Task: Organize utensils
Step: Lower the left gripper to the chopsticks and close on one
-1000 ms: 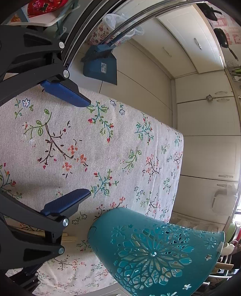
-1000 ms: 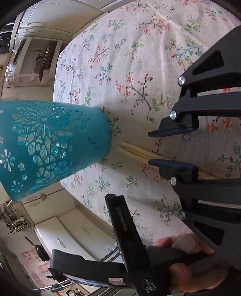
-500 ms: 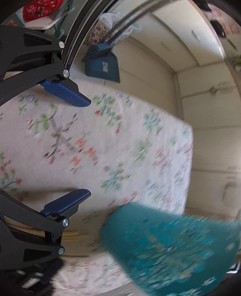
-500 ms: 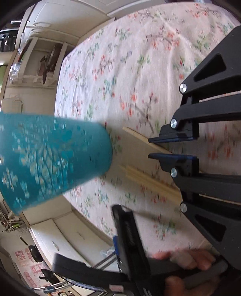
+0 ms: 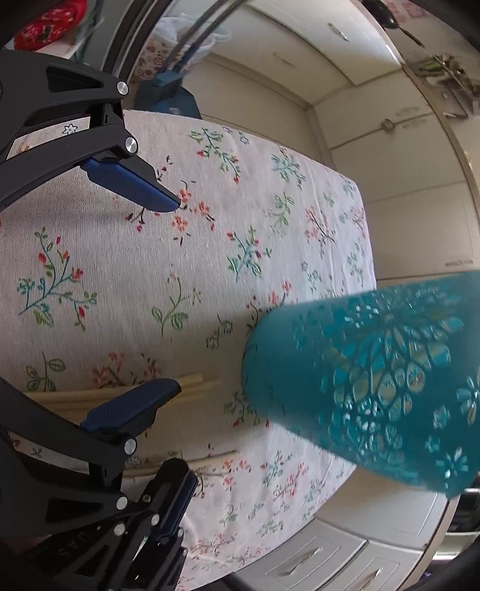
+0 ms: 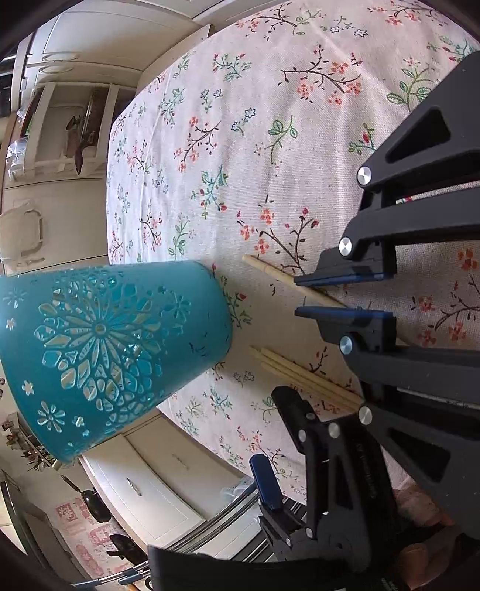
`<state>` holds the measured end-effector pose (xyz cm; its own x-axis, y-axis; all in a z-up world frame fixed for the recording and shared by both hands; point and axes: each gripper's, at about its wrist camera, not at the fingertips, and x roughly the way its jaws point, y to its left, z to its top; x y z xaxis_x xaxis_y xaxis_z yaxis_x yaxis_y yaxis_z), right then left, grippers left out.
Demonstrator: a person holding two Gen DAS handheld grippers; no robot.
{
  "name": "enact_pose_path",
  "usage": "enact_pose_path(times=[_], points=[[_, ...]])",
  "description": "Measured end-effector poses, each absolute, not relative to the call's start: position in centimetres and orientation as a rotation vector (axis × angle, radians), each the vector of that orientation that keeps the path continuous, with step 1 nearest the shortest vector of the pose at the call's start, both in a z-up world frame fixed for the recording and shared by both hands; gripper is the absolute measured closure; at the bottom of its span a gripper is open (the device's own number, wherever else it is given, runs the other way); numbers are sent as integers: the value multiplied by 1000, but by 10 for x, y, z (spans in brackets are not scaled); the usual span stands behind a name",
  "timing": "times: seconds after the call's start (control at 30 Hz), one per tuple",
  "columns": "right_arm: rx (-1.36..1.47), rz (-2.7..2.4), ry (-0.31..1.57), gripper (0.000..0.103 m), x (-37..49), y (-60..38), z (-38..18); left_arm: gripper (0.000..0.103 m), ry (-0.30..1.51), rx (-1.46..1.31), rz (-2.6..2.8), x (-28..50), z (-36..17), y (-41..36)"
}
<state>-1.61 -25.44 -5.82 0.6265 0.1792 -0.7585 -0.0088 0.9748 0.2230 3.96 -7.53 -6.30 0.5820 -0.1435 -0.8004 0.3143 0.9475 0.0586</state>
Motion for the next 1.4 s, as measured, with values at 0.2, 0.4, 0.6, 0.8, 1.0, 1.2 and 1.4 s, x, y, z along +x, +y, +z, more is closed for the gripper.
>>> enact_pose_path(times=[0.2,0.4,0.6,0.8,1.0,1.2,1.4], points=[[209,109,889,91,-15,-254,-58,16,924,219,-293,39,-65,-81],[207,109,889,91,-15,-253,-57,15,959,224,-280,44,-71,-80],[206,109,889,91,-16,-254,-57,18,977,193,-285,46,-73,-75],[213,112,889,91,-16,-255,-57,58,962,199,-338,39,-67,-82],[222,116,888,90,-17,-257,-57,88,986,179,-366,38,-64,-88],[221,116,888,90,-17,-258,-57,92,983,175,-367,36,-63,-88],[221,116,888,90,-17,-258,-57,97,982,170,-378,36,-64,-86]])
